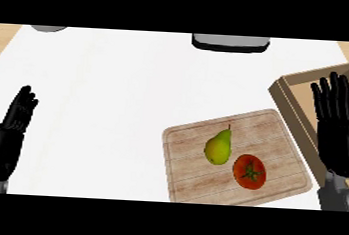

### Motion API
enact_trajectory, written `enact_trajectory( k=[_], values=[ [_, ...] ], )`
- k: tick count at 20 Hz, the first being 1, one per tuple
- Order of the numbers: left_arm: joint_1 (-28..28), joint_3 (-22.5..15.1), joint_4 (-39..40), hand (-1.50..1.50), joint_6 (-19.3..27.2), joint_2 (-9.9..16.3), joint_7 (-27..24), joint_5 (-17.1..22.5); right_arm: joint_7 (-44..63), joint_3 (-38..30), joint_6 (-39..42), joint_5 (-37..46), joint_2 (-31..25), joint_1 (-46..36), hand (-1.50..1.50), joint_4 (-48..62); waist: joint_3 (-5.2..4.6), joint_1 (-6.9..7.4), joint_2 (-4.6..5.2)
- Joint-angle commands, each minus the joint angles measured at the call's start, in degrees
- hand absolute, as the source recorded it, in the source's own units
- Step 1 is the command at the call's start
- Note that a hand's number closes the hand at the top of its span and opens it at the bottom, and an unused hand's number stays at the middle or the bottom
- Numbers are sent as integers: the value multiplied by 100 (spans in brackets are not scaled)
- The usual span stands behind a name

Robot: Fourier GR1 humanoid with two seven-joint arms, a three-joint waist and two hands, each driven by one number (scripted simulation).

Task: Pick the tomato from the cutting board and place it in the cardboard box

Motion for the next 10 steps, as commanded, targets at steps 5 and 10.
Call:
enact_trajectory(
  k=[5,10],
  values=[
    [6,336,-54,0,209,-464,354,609,-605,-1457,-1956,146,653,1701,150,-717,31,-799,-113],
    [-38,166,-245,0,152,-804,741,983,-785,-1879,-3160,959,1091,3177,-150,-451,30,-669,-16]
  ],
)
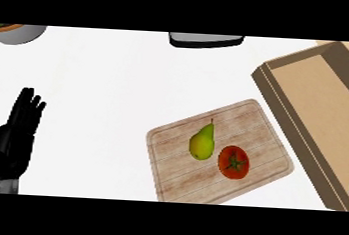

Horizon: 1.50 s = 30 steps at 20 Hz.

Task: Pick the tomato from the cutting board and place it in the cardboard box

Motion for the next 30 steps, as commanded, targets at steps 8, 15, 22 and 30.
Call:
enact_trajectory(
  k=[8,15,22,30],
  values=[
    [-464,-474,-513,0,179,-307,909,53,-627,854,-1264,2015,933,3217,-150,-2110,19,534,56],
    [-757,-433,-406,0,113,-368,973,163,1001,1790,-186,3124,79,5013,-150,-3304,-11,698,177],
    [-858,-483,-268,0,137,-397,1027,-12,2802,2910,239,4413,84,5551,-150,-5267,13,776,136],
    [-1098,-505,-88,0,53,-432,1068,-90,3692,3515,-53,5061,-95,4662,-150,-5092,2,861,161]
  ],
)
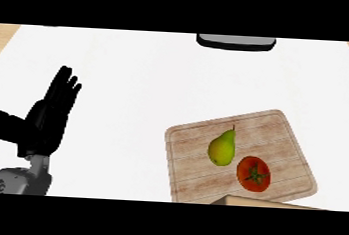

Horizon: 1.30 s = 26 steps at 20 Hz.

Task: Pick the tomato from the cutting board and place it in the cardboard box

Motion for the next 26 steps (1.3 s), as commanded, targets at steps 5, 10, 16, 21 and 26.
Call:
enact_trajectory(
  k=[5,10,16,21,26],
  values=[
    [-183,138,-184,0,-114,125,353,141,1789,79,51,1399,-253,-625,-150,-632,1,140,13],
    [7,116,276,0,-274,-77,-197,51,2226,706,1,1941,-93,-1402,-150,-52,2,28,-17],
    [50,22,-252,0,55,-86,170,-187,3247,950,119,2837,261,-2335,-150,388,12,4,-60],
    [19,284,-3,0,-209,-77,138,-54,4132,1387,651,3842,725,-2909,-150,261,20,-119,-87],
    [403,-21,-104,0,-44,-490,-181,-485,4798,1532,1265,4194,1111,-3772,-150,503,24,-128,-92]
  ],
)
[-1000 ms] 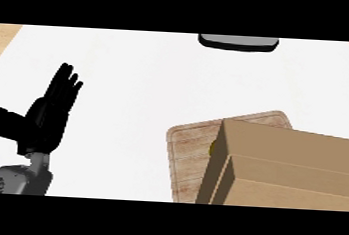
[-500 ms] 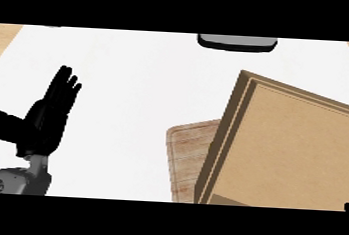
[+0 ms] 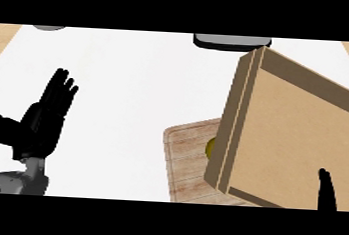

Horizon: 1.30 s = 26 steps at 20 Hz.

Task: Pick the tomato from the cutting board and place it in the cardboard box

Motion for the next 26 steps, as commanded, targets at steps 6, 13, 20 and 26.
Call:
enact_trajectory(
  k=[6,13,20,26],
  values=[
    [-473,347,252,0,-237,-70,266,-86,344,257,-27,388,235,-464,-150,708,9,-68,-14],
    [52,244,-252,0,-139,-333,333,-426,669,-281,475,265,241,-1009,-150,629,8,-41,-15],
    [230,509,-166,0,-549,-320,193,-341,659,-220,93,24,241,-1439,-150,1247,8,-33,-13],
    [285,335,-538,0,-261,-613,463,-749,57,-580,-34,-371,132,-1196,-150,1663,10,-40,-14]
  ],
)
